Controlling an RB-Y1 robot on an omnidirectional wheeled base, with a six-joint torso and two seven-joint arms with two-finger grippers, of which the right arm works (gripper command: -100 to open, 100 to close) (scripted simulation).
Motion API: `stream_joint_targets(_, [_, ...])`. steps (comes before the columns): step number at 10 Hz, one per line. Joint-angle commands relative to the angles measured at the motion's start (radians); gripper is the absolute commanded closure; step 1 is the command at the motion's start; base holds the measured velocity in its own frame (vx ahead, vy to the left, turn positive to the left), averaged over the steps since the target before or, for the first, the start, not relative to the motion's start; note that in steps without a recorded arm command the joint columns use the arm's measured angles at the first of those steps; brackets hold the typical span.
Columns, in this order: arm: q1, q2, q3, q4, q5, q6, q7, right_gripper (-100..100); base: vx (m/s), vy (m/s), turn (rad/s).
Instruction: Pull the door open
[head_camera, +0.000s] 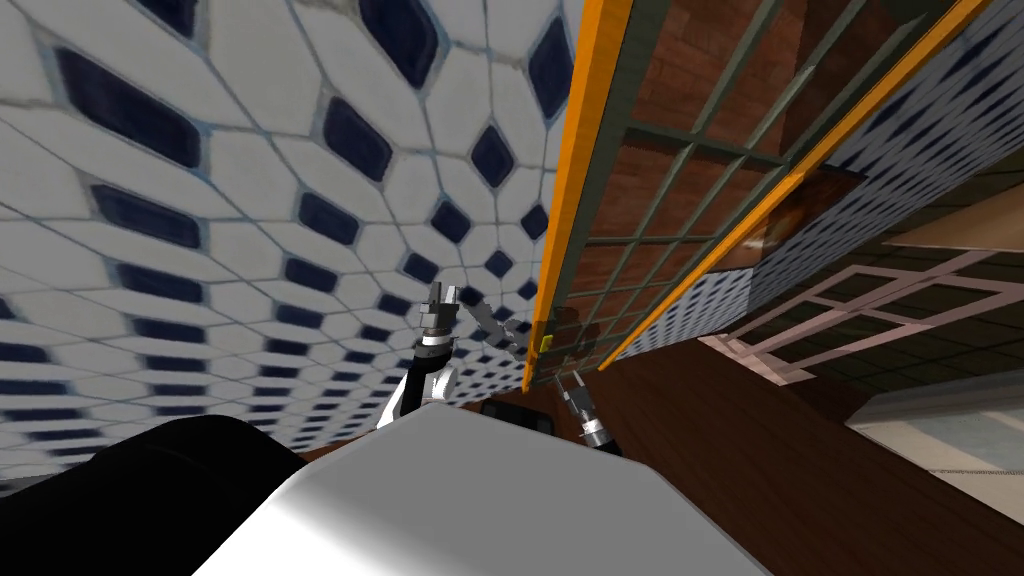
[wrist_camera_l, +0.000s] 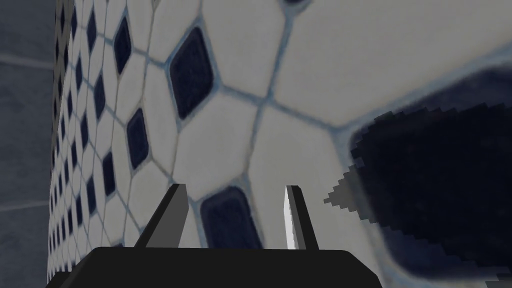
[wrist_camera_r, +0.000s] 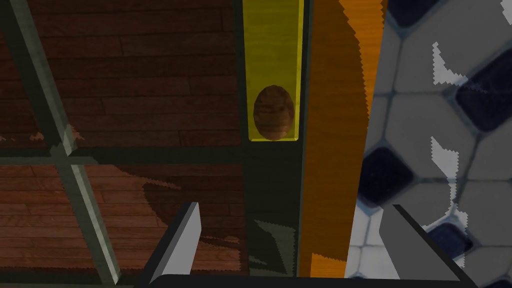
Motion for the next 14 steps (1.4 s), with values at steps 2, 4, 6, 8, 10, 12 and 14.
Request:
stream_joint_targets(2, [-0.037,-0.012,-0.034,0.057,-0.026,-0.006,0.01,-100,-0.067,0.085,0.244])
stream_joint_targets(4, [-0.081,-0.027,-0.075,0.125,-0.057,-0.013,0.021,-100,-0.103,0.128,0.277])
stream_joint_targets(6, [-0.115,-0.038,-0.107,0.177,-0.08,-0.018,0.03,-100,-0.029,0.096,0.206])
stream_joint_targets(8, [-0.149,-0.05,-0.139,0.23,-0.104,-0.023,0.039,-100,0.047,0.05,0.189])
stream_joint_targets(10, [-0.196,-0.065,-0.182,0.303,-0.137,-0.03,0.052,-100,0.116,0.022,0.319])
stream_joint_targets(12, [-0.237,-0.079,-0.22,0.366,-0.165,-0.037,0.062,-100,0.132,-0.048,0.22])
stream_joint_targets(14, [-0.22,-0.069,-0.204,0.357,-0.153,-0.046,0.063,100,0.006,-0.011,-0.008])
